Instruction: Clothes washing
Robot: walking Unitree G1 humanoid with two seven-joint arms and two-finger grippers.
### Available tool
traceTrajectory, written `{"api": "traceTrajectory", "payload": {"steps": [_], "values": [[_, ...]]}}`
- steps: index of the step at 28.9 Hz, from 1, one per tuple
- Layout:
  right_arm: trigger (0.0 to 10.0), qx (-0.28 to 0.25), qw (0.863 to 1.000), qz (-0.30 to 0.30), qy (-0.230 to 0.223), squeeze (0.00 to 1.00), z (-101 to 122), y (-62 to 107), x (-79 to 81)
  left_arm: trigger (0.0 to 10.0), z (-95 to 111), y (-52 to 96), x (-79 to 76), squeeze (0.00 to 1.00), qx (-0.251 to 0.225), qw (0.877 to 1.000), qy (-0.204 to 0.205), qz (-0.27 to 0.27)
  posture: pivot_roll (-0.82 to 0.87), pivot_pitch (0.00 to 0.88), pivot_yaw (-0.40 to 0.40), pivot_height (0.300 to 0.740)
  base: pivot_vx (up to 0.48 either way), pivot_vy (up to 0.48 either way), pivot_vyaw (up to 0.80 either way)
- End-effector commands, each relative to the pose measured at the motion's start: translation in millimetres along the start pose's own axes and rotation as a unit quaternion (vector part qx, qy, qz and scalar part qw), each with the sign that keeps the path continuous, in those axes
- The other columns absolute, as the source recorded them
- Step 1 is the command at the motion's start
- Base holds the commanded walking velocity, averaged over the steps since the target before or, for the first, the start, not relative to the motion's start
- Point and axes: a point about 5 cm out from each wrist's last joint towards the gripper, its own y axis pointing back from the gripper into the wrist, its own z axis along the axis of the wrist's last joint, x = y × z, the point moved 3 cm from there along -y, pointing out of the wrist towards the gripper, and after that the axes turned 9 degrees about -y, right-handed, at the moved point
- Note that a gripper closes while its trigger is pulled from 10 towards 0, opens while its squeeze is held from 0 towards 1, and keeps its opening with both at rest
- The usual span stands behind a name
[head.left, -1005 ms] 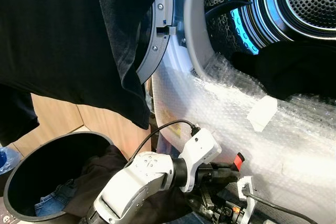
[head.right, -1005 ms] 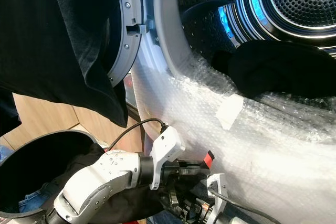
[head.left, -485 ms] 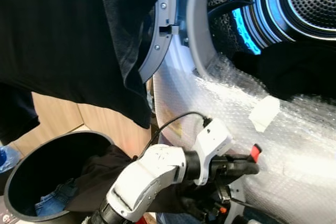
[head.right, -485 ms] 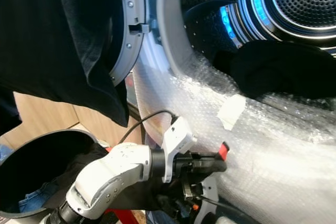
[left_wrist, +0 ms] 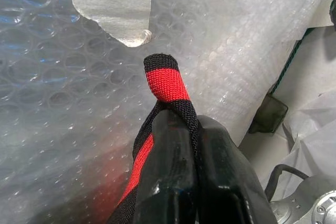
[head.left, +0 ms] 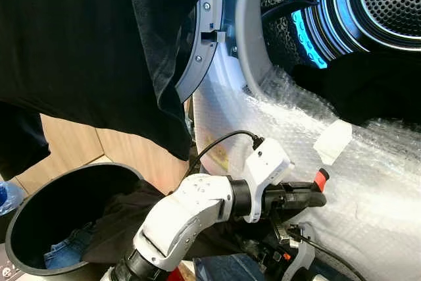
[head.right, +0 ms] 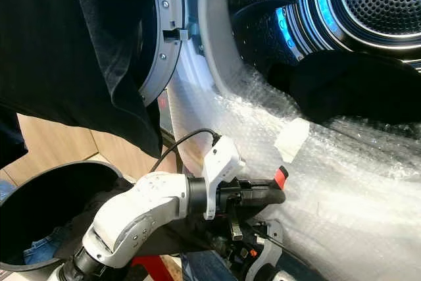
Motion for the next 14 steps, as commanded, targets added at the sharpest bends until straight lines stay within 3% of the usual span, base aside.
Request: {"api": "traceTrajectory", "payload": {"steps": [1, 2, 3, 14], "values": [[2.2, -0.018, 1.0, 0.013, -0.001, 0.0, 6.9, 4.7, 3.5, 0.0, 18.8, -1.9, -2.2, 0.0, -0.034, 0.999, -0.022, -0.009, 0.07, 0.0, -0.058, 0.74, 0.0, 0.0, 0.0], [2.2, -0.018, 1.0, 0.018, 0.001, 0.0, 6.6, 4.7, 4.8, 0.0, 19.0, -1.8, -2.2, 0.0, -0.034, 0.999, -0.022, -0.008, 0.07, 0.0, -0.058, 0.74, 0.0, 0.0, 0.0], [0.0, -0.015, 1.0, 0.021, -0.001, 0.0, 4.9, 4.4, 5.0, 0.0, 18.9, -1.8, -2.6, 0.0, -0.034, 0.999, -0.022, -0.008, 0.07, 0.0, -0.056, 0.74, 0.0, 0.0, 0.0], [0.0, 0.003, 0.998, 0.055, -0.002, 0.0, -3.6, 3.3, 11.4, 0.0, 19.0, -4.3, -7.9, 0.0, -0.04, 0.999, -0.017, -0.01, 0.07, 0.0, -0.057, 0.74, 0.0, 0.0, 0.0]]}}
